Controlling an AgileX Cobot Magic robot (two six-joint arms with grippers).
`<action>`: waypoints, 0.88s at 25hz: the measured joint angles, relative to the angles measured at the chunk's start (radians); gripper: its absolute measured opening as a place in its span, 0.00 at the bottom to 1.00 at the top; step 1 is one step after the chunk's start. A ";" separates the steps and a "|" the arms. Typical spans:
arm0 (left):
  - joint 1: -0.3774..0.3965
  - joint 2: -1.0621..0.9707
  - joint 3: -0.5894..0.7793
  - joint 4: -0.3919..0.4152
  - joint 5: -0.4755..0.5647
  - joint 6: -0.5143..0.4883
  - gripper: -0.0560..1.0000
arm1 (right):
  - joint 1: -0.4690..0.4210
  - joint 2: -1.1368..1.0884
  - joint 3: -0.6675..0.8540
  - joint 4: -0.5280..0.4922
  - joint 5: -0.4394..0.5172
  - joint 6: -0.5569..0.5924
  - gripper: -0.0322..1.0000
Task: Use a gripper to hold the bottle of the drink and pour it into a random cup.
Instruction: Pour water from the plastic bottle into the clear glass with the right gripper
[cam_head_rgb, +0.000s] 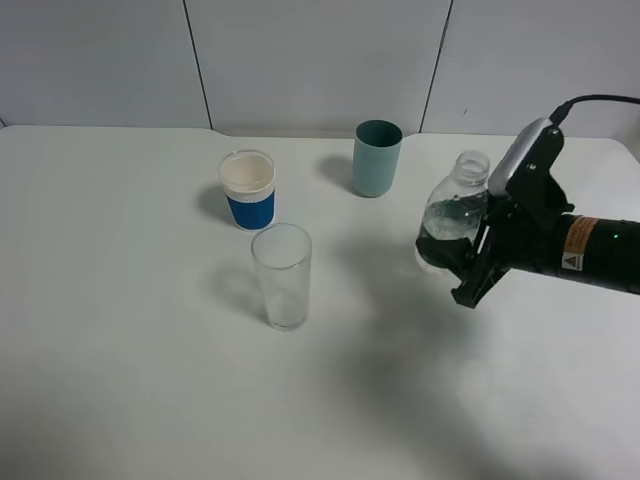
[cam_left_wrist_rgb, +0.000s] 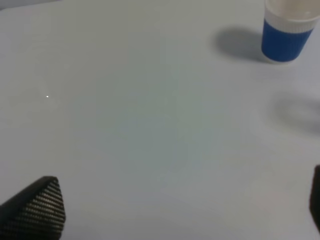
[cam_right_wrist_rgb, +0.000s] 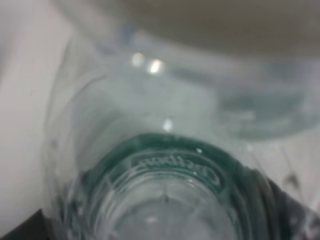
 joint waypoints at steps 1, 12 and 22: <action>0.000 0.000 0.000 0.000 0.000 0.000 0.99 | 0.000 -0.016 0.000 0.035 0.000 0.000 0.58; 0.000 0.000 0.000 0.000 0.000 0.000 0.99 | 0.049 -0.039 -0.119 -0.114 0.088 0.130 0.58; 0.000 0.000 0.000 -0.001 0.000 0.000 0.99 | 0.153 -0.036 -0.334 -0.503 0.371 0.616 0.58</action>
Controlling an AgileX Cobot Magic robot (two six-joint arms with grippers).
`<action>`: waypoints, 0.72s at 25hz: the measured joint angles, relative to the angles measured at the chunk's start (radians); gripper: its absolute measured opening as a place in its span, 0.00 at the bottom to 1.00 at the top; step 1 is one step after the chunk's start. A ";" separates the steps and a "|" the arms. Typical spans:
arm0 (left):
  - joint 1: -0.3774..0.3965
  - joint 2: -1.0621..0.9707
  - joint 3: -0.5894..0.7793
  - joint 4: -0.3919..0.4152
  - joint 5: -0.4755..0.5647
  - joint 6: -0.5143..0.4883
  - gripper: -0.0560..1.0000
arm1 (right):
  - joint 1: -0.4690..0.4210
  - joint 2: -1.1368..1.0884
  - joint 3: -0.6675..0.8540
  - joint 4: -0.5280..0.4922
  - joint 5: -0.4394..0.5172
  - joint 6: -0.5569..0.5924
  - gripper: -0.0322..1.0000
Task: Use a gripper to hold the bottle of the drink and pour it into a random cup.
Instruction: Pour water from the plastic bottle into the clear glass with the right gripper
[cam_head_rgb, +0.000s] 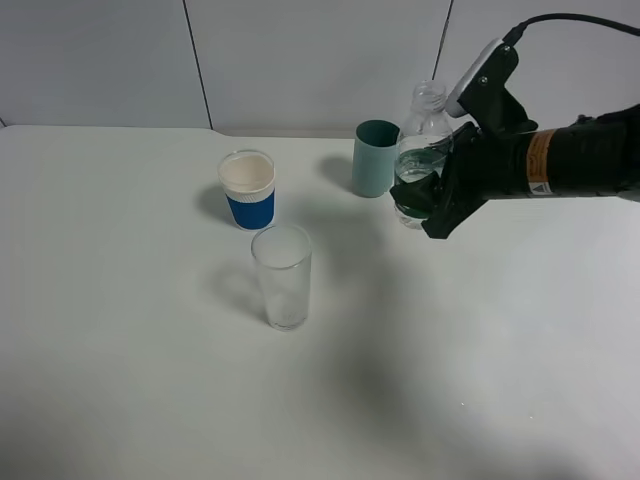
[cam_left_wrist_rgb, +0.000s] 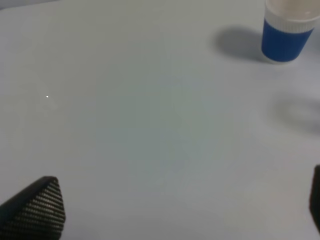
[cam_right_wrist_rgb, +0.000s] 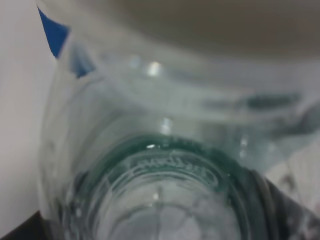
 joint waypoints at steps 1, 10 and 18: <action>0.000 0.000 0.000 0.000 0.000 0.000 0.99 | 0.012 0.000 -0.019 -0.052 0.023 0.045 0.58; 0.000 0.000 0.000 0.000 0.000 0.000 0.99 | 0.114 0.006 -0.117 -0.385 0.289 0.276 0.58; 0.000 0.000 0.000 0.000 0.000 0.000 0.99 | 0.220 0.081 -0.166 -0.480 0.344 0.363 0.58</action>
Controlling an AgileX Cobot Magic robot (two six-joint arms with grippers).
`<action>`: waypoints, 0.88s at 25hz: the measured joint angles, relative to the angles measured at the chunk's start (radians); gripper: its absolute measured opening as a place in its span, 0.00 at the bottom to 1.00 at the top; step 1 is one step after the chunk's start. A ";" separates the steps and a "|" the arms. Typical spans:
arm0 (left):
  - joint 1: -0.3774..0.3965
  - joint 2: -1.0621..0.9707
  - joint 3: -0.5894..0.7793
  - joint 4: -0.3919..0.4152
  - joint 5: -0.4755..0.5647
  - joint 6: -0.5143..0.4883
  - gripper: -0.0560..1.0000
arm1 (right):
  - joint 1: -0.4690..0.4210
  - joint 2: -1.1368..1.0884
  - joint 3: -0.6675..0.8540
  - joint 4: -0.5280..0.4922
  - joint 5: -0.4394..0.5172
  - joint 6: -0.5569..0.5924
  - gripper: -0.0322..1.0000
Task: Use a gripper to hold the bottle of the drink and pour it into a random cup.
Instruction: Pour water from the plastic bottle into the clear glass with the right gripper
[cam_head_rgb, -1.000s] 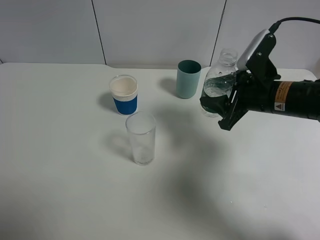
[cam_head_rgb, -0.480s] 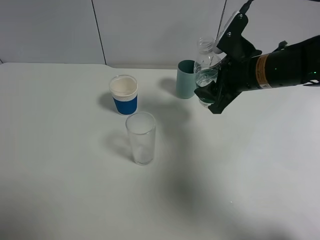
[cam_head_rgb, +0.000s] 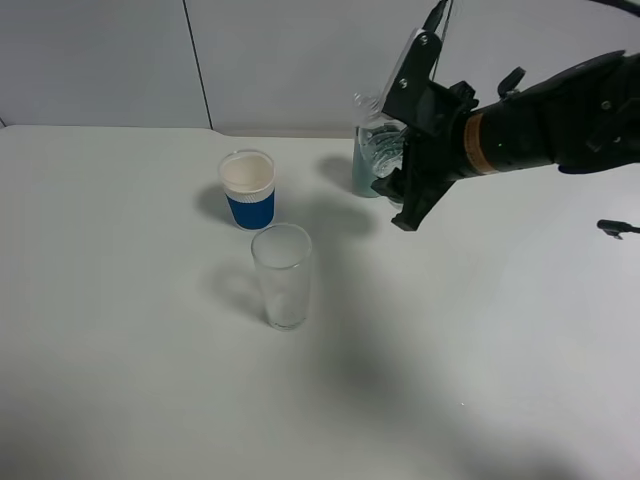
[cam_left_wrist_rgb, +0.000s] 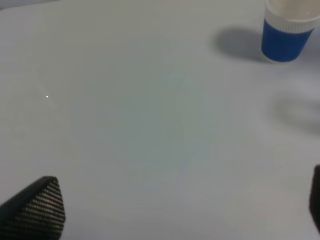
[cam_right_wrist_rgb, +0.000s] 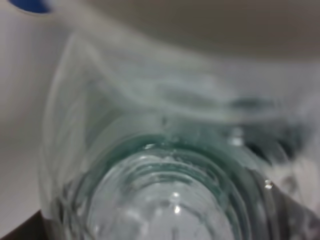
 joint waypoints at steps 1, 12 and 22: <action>0.000 0.000 0.000 0.000 0.000 0.000 0.99 | 0.013 0.013 -0.007 -0.001 0.000 0.000 0.58; 0.000 0.000 0.000 0.000 0.000 0.000 0.99 | 0.149 0.100 -0.122 -0.001 0.089 0.001 0.58; 0.000 0.000 0.000 0.000 0.000 0.000 0.99 | 0.200 0.109 -0.137 -0.001 0.180 -0.104 0.58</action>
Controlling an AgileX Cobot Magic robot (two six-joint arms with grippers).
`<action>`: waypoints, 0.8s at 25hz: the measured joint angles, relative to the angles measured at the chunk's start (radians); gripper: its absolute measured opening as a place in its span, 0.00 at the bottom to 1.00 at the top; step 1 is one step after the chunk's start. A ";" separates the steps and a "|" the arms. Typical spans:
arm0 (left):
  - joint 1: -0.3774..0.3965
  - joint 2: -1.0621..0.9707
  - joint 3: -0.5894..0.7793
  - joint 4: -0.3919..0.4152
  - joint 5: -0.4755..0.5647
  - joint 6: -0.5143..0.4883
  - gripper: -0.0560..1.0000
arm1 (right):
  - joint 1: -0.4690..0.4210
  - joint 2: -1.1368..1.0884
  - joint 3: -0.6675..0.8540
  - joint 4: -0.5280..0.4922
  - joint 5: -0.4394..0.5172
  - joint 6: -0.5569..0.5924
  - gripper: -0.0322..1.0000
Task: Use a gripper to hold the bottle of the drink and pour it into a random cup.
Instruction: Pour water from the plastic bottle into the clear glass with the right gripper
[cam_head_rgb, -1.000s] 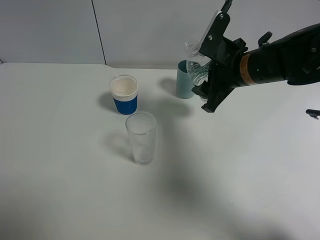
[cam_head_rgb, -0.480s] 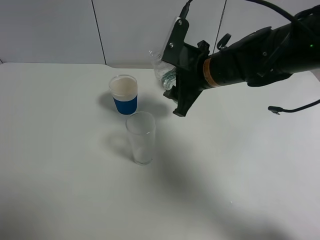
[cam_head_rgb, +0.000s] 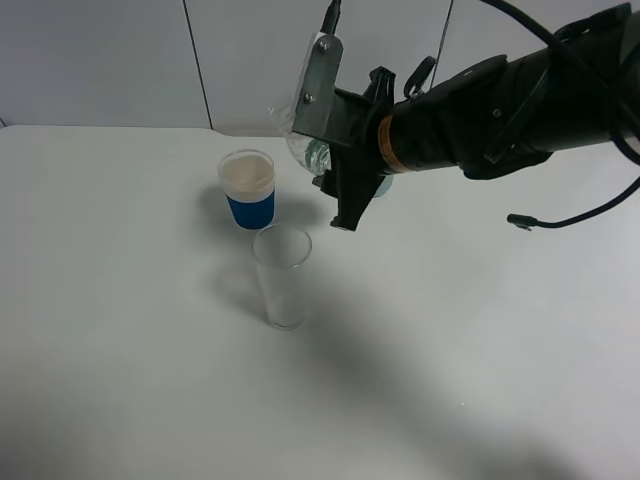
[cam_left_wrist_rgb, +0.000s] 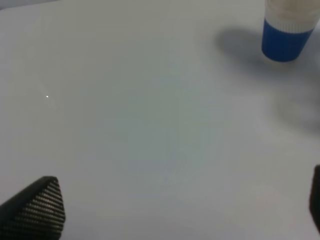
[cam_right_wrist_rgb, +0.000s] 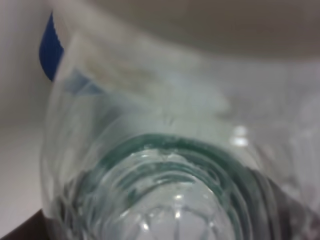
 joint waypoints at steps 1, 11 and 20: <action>0.000 0.000 0.000 0.000 0.000 0.000 0.99 | 0.000 0.000 -0.001 0.000 0.005 -0.020 0.58; 0.000 0.000 0.000 0.000 0.000 0.000 0.99 | 0.000 0.000 -0.001 0.001 0.039 -0.231 0.58; 0.000 0.000 0.000 0.001 0.000 0.000 0.99 | 0.014 0.000 -0.001 0.001 0.014 -0.347 0.58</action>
